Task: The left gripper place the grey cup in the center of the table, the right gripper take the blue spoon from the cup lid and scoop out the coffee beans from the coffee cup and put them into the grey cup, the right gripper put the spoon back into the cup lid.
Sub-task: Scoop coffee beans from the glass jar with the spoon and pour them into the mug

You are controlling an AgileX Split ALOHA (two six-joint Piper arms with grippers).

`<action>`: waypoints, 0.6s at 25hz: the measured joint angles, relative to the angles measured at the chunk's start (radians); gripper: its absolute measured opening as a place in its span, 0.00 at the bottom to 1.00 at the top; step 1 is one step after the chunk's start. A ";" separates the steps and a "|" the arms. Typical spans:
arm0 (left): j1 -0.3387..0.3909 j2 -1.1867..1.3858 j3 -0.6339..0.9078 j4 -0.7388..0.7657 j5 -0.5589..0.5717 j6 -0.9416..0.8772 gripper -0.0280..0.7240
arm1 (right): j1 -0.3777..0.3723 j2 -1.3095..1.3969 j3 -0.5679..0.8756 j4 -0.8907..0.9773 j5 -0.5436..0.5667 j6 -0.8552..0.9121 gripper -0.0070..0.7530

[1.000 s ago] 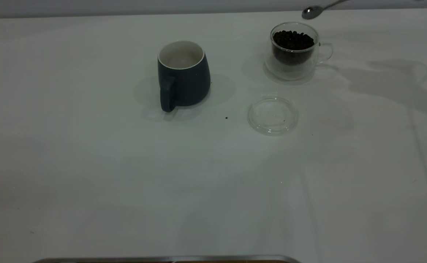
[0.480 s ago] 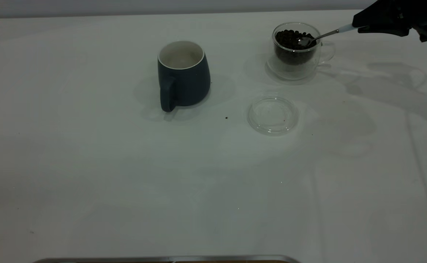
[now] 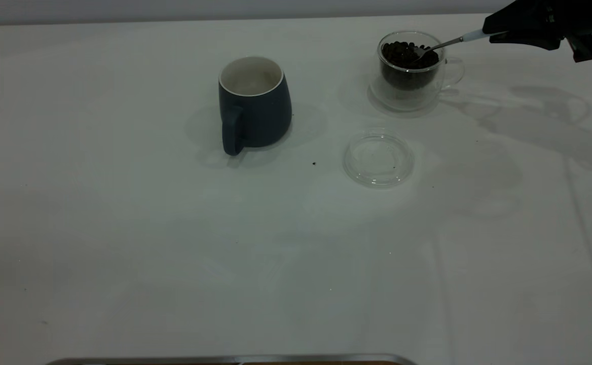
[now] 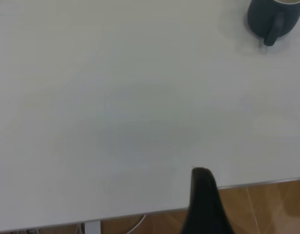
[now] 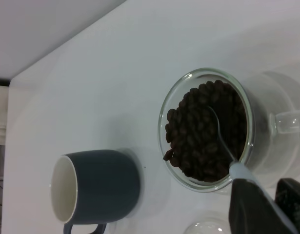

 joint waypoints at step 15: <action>0.000 0.000 0.000 0.000 0.000 0.003 0.82 | -0.027 0.087 -0.001 0.129 0.147 -0.003 0.15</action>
